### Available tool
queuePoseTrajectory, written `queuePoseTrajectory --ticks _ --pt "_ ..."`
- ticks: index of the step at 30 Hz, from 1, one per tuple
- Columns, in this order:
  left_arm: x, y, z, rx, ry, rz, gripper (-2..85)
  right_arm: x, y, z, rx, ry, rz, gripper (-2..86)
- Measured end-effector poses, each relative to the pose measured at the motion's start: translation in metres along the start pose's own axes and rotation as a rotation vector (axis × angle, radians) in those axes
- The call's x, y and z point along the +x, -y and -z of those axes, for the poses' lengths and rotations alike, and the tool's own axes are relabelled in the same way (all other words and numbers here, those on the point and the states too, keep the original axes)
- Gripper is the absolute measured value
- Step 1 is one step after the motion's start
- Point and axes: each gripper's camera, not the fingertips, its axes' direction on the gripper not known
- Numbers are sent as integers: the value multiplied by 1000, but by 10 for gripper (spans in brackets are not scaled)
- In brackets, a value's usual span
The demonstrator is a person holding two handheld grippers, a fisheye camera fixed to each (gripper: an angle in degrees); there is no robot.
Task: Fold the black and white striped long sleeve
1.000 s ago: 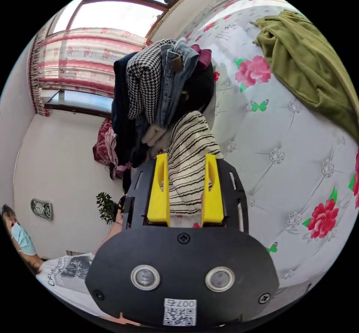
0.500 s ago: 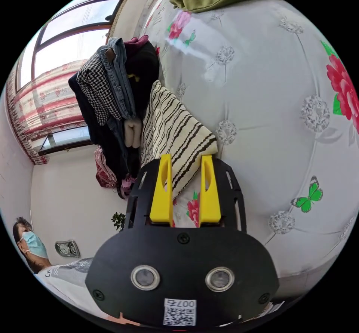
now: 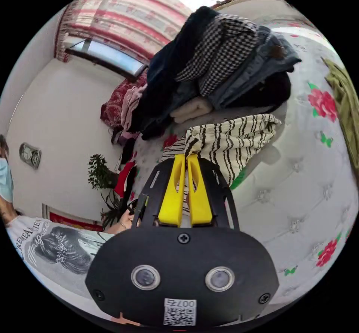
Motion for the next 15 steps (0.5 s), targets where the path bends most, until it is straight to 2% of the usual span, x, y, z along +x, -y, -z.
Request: queuePoseTrajectory --ticks 3,6,8,10,13,15 --pt "-1 -9 15 13 -13 -14 111 -80 22 -76 -240 80 308 3" --pt "-9 -18 30 31 -40 -9 124 -119 2 -154 -465 146 433 18" --pt "-16 -25 35 36 -68 4 133 -119 -13 -187 -571 168 408 29" --pt "-22 -31 37 30 -92 14 138 -104 -22 -194 -588 196 335 41" --pt "-31 -40 38 36 -134 18 142 -57 -25 -167 -533 147 202 61" --pt "-33 -42 35 30 -160 3 146 -2 -22 -124 -419 28 66 73"
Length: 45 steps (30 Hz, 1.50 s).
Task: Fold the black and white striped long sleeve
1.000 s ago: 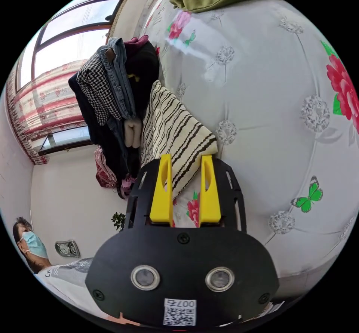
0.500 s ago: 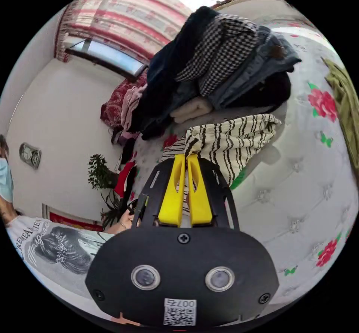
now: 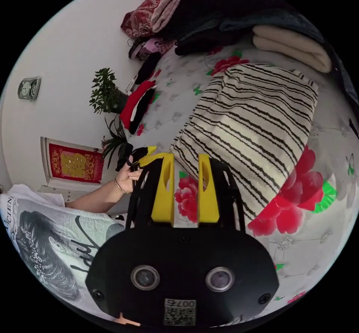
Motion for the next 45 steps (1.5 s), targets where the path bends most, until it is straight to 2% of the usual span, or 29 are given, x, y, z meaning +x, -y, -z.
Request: queuePoseTrajectory --ticks 2,6,8,11,14,22,24,28,31,33,34,36,38,40,43,45 --pt "2 1 -7 -29 2 -28 149 44 -15 29 65 -33 -156 83" --pt "7 9 -34 -117 9 -68 136 112 -46 52 134 107 -366 102" --pt "6 13 -46 -153 24 -70 111 125 -50 37 92 190 -398 103" --pt "-1 18 -58 -176 55 -30 30 135 -48 18 43 237 -432 94" --pt "6 34 -54 -107 -52 -46 4 129 -30 23 39 256 -408 78" --pt "106 175 14 39 -137 -273 -5 20 111 54 178 455 -110 57" --pt "146 212 62 122 -132 -358 -4 -33 161 54 215 500 -11 56" --pt "193 223 152 269 -100 -478 -2 -126 214 37 220 545 155 60" --pt "197 192 224 372 22 -511 2 -197 228 0 165 571 255 71" --pt "171 154 267 439 251 -457 13 -235 223 -44 91 578 290 86" --pt "159 145 275 451 328 -421 17 -243 220 -56 67 572 304 91" --pt "92 102 291 483 677 -215 32 -259 202 -102 -83 521 379 109" --pt "30 60 292 503 802 -39 41 -249 178 -125 -176 384 426 115" --pt "-19 12 279 514 818 51 50 -219 149 -136 -242 233 439 115" --pt "-71 -59 229 516 831 124 56 -143 96 -123 -319 -37 329 109" --pt "-84 -94 175 490 852 118 57 -75 48 -83 -306 -196 101 102"
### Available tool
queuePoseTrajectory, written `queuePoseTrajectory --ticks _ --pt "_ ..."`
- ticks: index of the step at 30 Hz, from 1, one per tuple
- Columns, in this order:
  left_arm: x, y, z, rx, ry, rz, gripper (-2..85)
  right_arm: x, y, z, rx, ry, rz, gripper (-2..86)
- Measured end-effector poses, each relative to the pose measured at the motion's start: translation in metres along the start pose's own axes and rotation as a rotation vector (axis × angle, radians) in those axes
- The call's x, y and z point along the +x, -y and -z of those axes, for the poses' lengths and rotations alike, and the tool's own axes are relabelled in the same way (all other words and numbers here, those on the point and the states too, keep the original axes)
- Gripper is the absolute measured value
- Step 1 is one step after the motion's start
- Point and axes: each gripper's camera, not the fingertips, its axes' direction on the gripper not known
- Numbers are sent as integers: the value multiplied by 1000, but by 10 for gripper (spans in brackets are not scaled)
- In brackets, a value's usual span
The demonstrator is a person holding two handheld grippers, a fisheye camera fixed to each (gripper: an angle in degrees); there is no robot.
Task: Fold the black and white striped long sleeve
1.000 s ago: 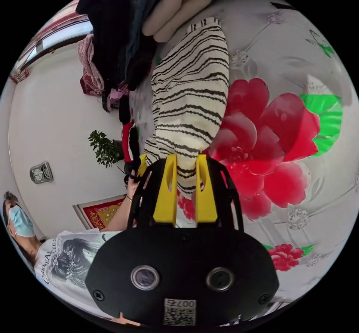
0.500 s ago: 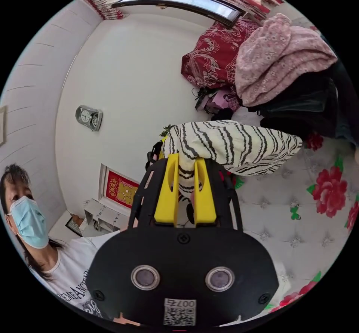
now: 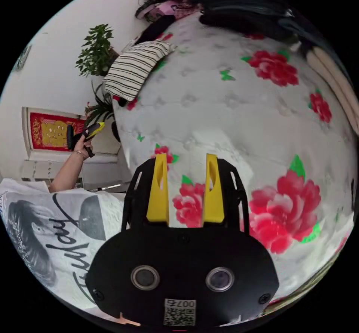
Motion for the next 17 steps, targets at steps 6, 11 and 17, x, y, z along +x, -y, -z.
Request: queuePoseTrajectory --ticks 6,11,17 --pt "136 -53 -64 -139 -67 -440 62 84 -170 65 253 -164 -585 76" --pt "242 -107 -109 -264 -162 -752 57 88 -244 66 336 -215 -800 47" --pt "329 -214 -146 -395 -226 -987 59 38 -252 30 272 -427 -689 14"
